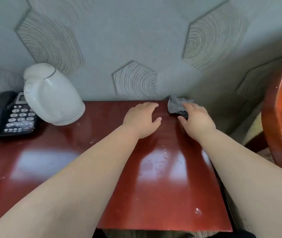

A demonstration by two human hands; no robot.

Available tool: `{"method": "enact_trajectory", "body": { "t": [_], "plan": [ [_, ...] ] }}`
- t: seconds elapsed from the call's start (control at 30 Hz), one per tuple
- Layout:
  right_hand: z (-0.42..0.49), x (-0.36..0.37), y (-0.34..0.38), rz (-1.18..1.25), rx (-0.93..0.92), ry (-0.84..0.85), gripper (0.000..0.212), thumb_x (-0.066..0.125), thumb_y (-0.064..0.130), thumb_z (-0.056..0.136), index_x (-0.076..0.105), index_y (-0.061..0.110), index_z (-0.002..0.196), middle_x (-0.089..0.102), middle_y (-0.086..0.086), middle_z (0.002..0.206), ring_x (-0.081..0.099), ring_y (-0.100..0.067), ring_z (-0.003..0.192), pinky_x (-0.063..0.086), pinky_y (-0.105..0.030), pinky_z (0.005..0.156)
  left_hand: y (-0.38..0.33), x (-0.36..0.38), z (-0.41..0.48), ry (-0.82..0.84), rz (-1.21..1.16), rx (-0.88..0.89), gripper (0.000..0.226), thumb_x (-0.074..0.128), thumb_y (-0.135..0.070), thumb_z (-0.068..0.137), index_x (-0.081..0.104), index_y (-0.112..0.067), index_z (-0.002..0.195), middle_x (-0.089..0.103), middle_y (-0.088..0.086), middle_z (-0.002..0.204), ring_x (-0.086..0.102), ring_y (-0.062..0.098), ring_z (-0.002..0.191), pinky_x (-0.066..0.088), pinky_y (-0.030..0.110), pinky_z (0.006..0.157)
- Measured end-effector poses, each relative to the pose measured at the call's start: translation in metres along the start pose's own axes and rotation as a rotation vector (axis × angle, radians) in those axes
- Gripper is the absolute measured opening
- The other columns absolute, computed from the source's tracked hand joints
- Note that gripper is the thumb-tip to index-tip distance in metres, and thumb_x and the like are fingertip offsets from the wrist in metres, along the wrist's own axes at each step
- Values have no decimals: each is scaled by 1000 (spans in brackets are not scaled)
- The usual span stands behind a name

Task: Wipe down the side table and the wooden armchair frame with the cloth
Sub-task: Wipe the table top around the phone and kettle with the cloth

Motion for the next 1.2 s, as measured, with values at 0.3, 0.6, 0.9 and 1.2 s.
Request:
{"method": "enact_trajectory", "body": {
  "t": [0.3,0.6,0.9,1.2],
  "plan": [
    [32,22,0,-144,39,-16,47,59,33,97,53,27,143,57,-8,131,48,-36,117,46,-45,92,12,29,30,-66,59,67,51,58,-45,92,61,-20,137,61,-1,141,50,24,133,42,45,109],
    [20,-2,16,-144,-68,-295,17,61,15,91,66,13,107,60,-17,86,56,-42,76,45,-44,60,27,5,15,-159,57,28,44,61,-40,90,68,-18,128,64,0,135,52,24,129,43,43,107],
    [6,-37,78,-92,-190,-296,23,54,32,98,59,10,104,60,-19,97,59,-43,88,47,-46,65,34,-41,-20,-149,42,-9,45,56,-44,92,65,-22,131,66,-3,130,55,23,125,46,44,104],
    [-8,-26,193,-36,-363,-132,22,49,30,102,56,13,115,64,-16,109,64,-44,87,49,-45,64,114,-98,-98,-159,90,-118,46,55,-44,95,61,-23,135,62,-4,136,53,24,128,45,43,104]
  ]
}}
Point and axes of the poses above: each hand's wrist, its own z-axis towards the middle knuckle, its own x-axis out of the palm, y = z × x, the point moved 4 cm from there along z, towards the middle knuckle
